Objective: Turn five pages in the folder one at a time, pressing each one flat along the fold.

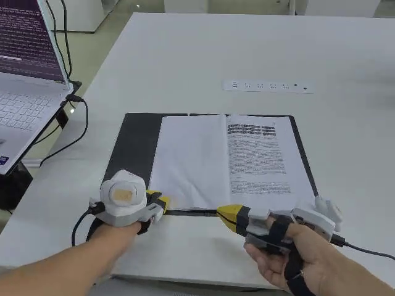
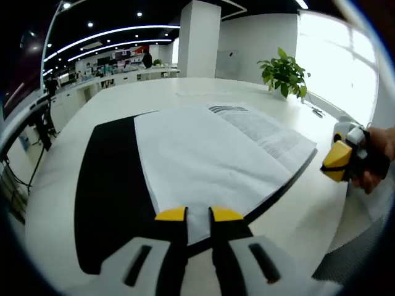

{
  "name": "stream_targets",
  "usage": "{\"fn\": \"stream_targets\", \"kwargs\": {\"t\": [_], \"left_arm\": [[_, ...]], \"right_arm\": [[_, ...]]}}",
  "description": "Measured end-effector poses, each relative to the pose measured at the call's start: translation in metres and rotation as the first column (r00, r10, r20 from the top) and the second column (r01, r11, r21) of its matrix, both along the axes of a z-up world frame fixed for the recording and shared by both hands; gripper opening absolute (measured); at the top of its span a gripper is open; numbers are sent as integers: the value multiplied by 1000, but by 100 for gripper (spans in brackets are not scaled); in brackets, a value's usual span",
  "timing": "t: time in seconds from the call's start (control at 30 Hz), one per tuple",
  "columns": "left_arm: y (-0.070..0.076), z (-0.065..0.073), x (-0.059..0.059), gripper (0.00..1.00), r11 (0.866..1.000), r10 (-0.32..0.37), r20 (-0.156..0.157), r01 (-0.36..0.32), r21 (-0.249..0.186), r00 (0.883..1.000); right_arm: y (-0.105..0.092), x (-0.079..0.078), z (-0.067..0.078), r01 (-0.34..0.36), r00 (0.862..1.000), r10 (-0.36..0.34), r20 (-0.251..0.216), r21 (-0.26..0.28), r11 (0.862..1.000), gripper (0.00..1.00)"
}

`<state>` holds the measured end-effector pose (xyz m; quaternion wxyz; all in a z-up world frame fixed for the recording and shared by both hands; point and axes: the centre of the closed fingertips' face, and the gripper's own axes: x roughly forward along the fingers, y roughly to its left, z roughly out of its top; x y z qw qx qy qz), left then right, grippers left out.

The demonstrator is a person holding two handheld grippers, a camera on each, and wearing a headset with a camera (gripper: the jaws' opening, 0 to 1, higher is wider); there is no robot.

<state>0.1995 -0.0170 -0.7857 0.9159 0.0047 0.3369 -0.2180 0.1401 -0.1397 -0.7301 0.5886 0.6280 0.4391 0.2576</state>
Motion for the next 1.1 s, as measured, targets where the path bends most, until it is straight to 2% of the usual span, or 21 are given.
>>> {"fn": "stream_targets", "kwargs": {"t": [0.03,0.07,0.13,0.2,0.27,0.33,0.4,0.47,0.5,0.53,0.57,0.6,0.67,0.73,0.77,0.83,0.87,0.93,0.97,1.03,1.1], "left_arm": [[2,1,-2,12,1000,15,-41,-15,0,999],[4,1,-3,12,1000,21,-63,-21,0,998],[7,11,-3,13,999,42,-63,-44,-25,997],[7,27,-4,13,993,74,-55,-79,-93,996],[10,38,-10,16,989,84,-65,-92,-119,994],[12,49,-17,21,987,85,-61,-92,-133,995],[12,60,-26,26,985,88,-56,-95,-146,995],[12,70,-33,28,982,89,-49,-96,-160,995],[11,73,-37,27,983,81,-54,-89,-159,995],[11,75,-42,27,983,76,-73,-87,-160,994],[11,78,-45,28,982,79,-69,-90,-168,994],[10,82,-48,30,980,83,-62,-93,-177,995],[10,88,-52,35,978,91,-46,-98,-183,995],[9,94,-57,38,979,91,-38,-96,-179,995],[9,95,-58,39,980,89,-36,-94,-177,995],[8,103,-61,41,980,95,-10,-95,-174,995],[7,106,-62,43,980,94,-4,-94,-175,996],[5,110,-63,47,980,98,14,-94,-173,995],[5,112,-63,51,981,103,26,-98,-165,994],[5,113,-65,58,983,111,29,-106,-152,993],[2,113,-66,67,985,109,36,-103,-141,993]], "right_arm": [[-2,-2,6,0,1000,0,26,-11,1000,0],[-5,-3,11,2,999,-2,44,-16,1000,0],[-17,0,18,37,996,-33,77,-42,998,0],[-33,3,28,89,992,-83,100,-56,994,0],[-52,7,32,147,980,-123,158,-148,978,0],[-73,11,30,192,966,-131,222,-279,941,0],[-88,13,38,237,948,-136,289,-350,906,0],[-96,11,43,249,942,-129,309,-387,888,0],[-104,13,47,271,929,-122,348,-419,867,0],[-107,12,50,271,921,-97,378,-440,856,0],[-110,13,52,277,910,-73,409,-465,841,2],[-115,13,52,279,896,-28,443,-514,811,7],[-119,11,57,296,876,22,483,-571,766,16],[-122,7,60,290,869,69,490,-617,732,27],[-122,7,62,289,865,82,495,-624,726,31],[-127,8,65,299,839,136,526,-657,692,40],[-132,8,65,313,825,169,540,-684,660,44],[-139,8,65,333,806,209,554,-716,613,52],[-146,8,62,340,801,239,549,-745,574,55],[-156,6,58,346,798,274,537,-780,521,64],[-164,5,55,357,795,286,534,-794,492,73]]}}
